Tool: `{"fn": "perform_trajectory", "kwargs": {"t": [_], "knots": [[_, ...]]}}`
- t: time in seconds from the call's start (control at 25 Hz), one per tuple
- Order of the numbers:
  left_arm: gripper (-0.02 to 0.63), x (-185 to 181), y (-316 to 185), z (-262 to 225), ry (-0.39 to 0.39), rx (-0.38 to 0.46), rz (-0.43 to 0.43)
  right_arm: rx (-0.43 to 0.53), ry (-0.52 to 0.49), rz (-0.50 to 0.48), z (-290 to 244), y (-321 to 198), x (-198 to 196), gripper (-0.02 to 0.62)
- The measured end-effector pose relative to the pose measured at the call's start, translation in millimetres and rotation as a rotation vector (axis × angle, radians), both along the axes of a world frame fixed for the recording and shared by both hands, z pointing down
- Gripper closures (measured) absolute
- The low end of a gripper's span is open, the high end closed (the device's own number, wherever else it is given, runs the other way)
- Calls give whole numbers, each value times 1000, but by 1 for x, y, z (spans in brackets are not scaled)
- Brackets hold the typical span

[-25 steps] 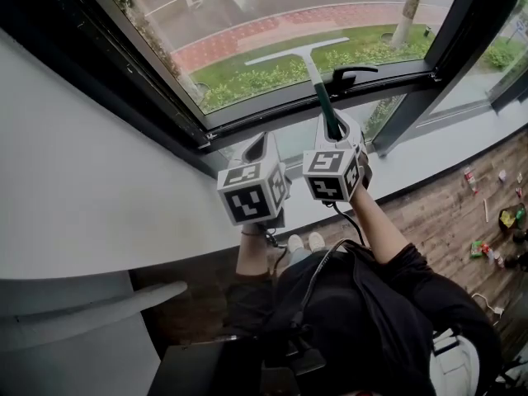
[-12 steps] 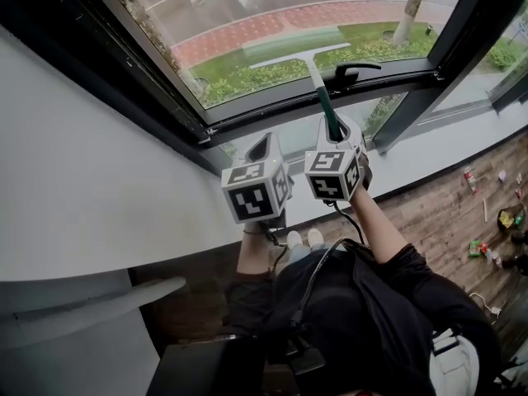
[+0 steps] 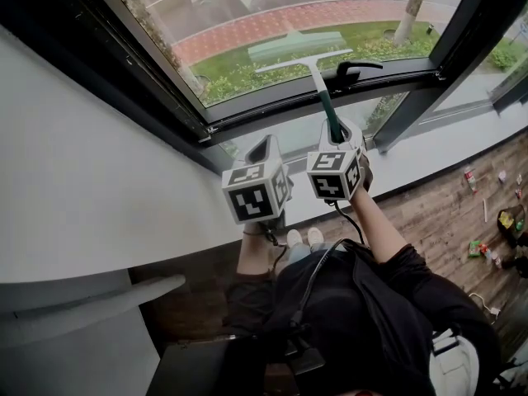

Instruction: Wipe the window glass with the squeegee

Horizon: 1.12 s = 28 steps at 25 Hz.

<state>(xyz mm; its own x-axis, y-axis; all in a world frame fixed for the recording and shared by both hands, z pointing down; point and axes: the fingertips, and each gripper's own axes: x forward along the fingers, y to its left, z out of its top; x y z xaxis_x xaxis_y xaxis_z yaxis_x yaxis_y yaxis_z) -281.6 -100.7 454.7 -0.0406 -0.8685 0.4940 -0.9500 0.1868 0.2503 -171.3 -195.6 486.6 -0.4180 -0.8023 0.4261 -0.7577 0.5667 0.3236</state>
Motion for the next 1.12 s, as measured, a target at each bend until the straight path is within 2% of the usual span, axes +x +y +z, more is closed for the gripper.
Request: {"fn": "perform_trajectory", "kwargs": {"t": [0.88, 1.12], "knots": [[603, 3, -1, 8, 5, -17, -16, -2, 28, -10, 16, -6, 5, 534], [603, 0, 2, 3, 10, 0, -46, 5, 2, -35, 2, 3, 8, 534]]}}
